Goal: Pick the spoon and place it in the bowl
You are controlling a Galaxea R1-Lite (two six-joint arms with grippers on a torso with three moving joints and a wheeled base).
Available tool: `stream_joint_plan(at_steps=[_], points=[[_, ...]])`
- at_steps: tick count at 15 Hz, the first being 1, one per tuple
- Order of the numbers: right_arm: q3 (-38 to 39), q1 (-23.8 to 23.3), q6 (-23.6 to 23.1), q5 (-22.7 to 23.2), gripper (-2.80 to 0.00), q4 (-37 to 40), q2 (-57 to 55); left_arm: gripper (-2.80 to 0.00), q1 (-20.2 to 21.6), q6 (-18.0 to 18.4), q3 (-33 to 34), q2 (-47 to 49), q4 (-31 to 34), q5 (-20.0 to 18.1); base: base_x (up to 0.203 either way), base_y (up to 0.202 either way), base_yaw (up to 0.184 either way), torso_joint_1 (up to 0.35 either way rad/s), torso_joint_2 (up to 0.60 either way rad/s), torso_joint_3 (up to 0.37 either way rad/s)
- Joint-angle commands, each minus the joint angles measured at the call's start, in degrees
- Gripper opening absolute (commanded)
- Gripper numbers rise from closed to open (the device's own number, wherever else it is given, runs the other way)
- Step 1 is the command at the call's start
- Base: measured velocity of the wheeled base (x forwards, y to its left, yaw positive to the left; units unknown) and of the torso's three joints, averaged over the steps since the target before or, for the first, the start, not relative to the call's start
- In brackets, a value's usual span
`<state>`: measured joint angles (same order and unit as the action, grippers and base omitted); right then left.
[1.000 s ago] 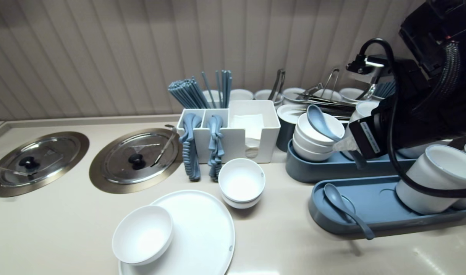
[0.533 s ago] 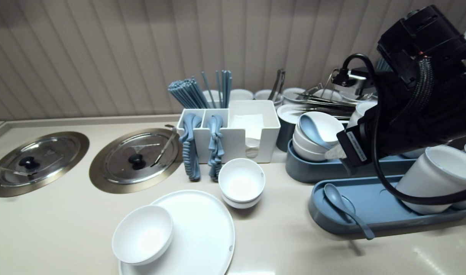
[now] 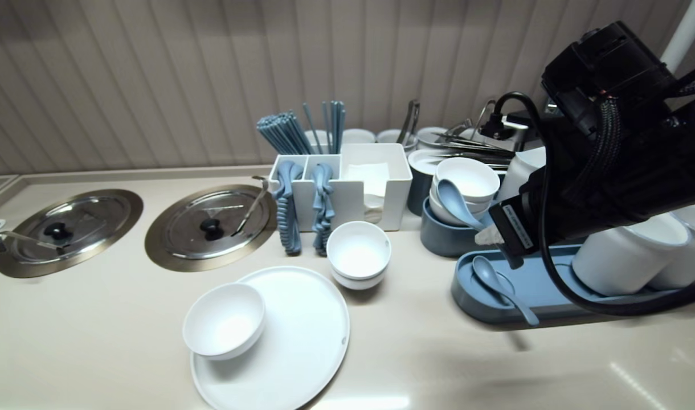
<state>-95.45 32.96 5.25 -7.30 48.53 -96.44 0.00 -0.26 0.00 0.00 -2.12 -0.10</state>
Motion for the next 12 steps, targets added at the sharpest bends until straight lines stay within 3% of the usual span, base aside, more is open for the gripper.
stream_joint_plan(at_steps=[1,9,12], points=[[0.2,0.0,0.0,-0.1,-2.80,0.2,0.0,-2.80,0.0,0.0,0.4,0.1,0.0,0.0,0.000,0.000,0.000,0.000,0.00,0.000],[0.3,0.0,0.0,-0.1,-2.80,0.2,-0.3,-2.80,0.0,0.1,0.4,0.0,-0.1,0.0,0.000,0.000,0.000,0.000,0.00,0.000],[0.3,0.0,0.0,-0.1,-2.80,0.2,-0.3,-2.80,0.0,0.1,0.5,0.0,-0.1,0.0,0.000,0.156,-0.003,0.005,0.00,0.001]])
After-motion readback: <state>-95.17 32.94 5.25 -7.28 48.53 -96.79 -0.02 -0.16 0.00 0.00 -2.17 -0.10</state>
